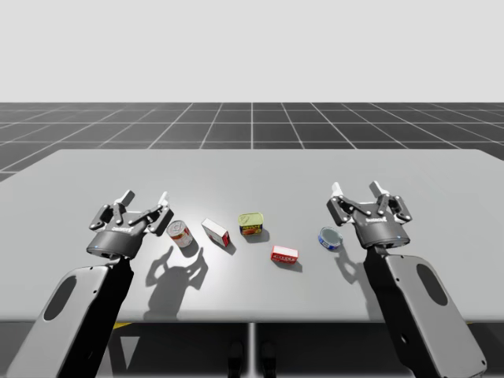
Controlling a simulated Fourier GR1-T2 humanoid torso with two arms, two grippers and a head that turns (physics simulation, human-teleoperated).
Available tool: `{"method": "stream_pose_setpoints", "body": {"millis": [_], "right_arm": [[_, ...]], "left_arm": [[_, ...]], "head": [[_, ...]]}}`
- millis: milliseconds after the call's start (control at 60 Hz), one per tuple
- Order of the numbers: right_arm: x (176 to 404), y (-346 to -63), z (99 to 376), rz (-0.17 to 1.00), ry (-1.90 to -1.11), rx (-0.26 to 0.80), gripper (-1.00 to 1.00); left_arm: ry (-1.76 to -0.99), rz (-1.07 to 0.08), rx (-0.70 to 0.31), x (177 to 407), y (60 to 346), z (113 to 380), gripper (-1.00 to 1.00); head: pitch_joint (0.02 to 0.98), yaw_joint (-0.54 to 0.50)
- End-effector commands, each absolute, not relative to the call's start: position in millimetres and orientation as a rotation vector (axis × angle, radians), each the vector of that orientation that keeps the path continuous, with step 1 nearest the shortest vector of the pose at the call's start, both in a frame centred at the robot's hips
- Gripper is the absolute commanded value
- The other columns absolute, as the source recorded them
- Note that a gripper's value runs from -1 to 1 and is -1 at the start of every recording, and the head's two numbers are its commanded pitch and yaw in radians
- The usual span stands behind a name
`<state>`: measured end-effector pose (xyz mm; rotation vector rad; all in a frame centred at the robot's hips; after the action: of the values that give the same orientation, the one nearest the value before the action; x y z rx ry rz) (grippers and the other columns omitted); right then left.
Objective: Pick up the tomato soup can and lift it.
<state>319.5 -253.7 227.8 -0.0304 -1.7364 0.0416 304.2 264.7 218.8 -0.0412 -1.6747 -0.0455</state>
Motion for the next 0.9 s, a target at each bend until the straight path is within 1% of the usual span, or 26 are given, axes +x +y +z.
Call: {"method": "stream_pose_setpoints", "body": {"millis": [17,83,117,150,217,250,267,367,383,417,567,583,633,717,783,817,900], "right_arm": [[317.4,-253.5,226.8,0.030,-1.760,-0.021,-1.00],[317.7,-254.6,228.3,0.042,-1.738,0.042,-1.00],[318.1,-254.3,229.4,0.031,-1.735,0.034,-1.00],[318.1,-255.2,230.3,0.054,-1.709,0.058,-1.00],[317.4,-254.5,230.5,0.063,-1.696,0.077,-1.00],[317.7,-254.6,230.2,0.064,-1.698,0.067,-1.00],[318.1,-254.2,229.7,0.067,-1.697,0.059,-1.00],[318.6,-253.7,229.0,0.071,-1.695,0.051,-1.00],[319.1,-253.6,228.6,0.071,-1.695,0.039,-1.00],[319.5,-253.3,228.2,0.073,-1.697,0.021,-1.00],[320.7,-253.3,226.6,0.073,-1.691,0.013,-1.00],[320.8,-253.3,226.3,0.074,-1.690,0.011,-1.00],[320.8,-253.2,225.9,0.077,-1.689,0.008,-1.00],[320.8,-252.3,225.0,0.085,-1.683,0.002,-1.00],[320.9,-251.7,224.4,0.092,-1.683,-0.002,-1.00],[320.7,-250.9,224.0,0.100,-1.681,-0.008,-1.00],[320.9,-250.2,223.3,0.106,-1.679,-0.010,-1.00]], "left_arm": [[-1.673,-0.050,-0.043,304.0,264.9,218.5,-1.00],[-1.670,-0.053,-0.044,304.1,264.9,218.2,-1.00],[-1.670,-0.054,-0.044,304.1,264.8,218.2,-1.00],[-1.670,-0.055,-0.045,304.0,264.7,218.1,-1.00],[-1.670,-0.056,-0.045,304.2,264.7,218.0,-1.00],[-1.670,-0.055,-0.044,304.4,264.6,217.9,-1.00],[-1.669,-0.055,-0.044,304.7,264.9,217.7,-1.00],[-1.668,-0.055,-0.042,304.6,265.2,218.0,-1.00],[-1.668,-0.054,-0.041,304.7,265.4,218.2,-1.00],[-1.668,-0.054,-0.040,304.8,265.6,218.2,-1.00],[-1.670,-0.042,-0.038,305.2,268.4,219.7,-1.00],[-1.670,-0.041,-0.040,305.1,268.7,220.1,-1.00],[-1.671,-0.040,-0.039,305.1,269.0,220.4,-1.00],[-1.671,-0.041,-0.039,305.0,269.6,220.7,-1.00],[-1.670,-0.042,-0.036,305.2,269.7,220.4,-1.00],[-1.669,-0.044,-0.033,305.5,269.7,220.1,-1.00],[-1.667,-0.047,-0.030,305.6,269.6,219.7,-1.00]], "head": [[0.085,-0.01],[0.093,-0.01],[0.098,-0.01],[0.110,-0.01],[0.150,-0.01],[0.170,-0.01],[0.203,-0.01],[0.288,-0.01],[0.326,-0.01],[0.351,-0.01],[0.493,0.00],[0.527,0.00],[0.561,0.01],[0.635,0.05],[0.666,0.08],[0.696,0.12],[0.735,0.18]]}}
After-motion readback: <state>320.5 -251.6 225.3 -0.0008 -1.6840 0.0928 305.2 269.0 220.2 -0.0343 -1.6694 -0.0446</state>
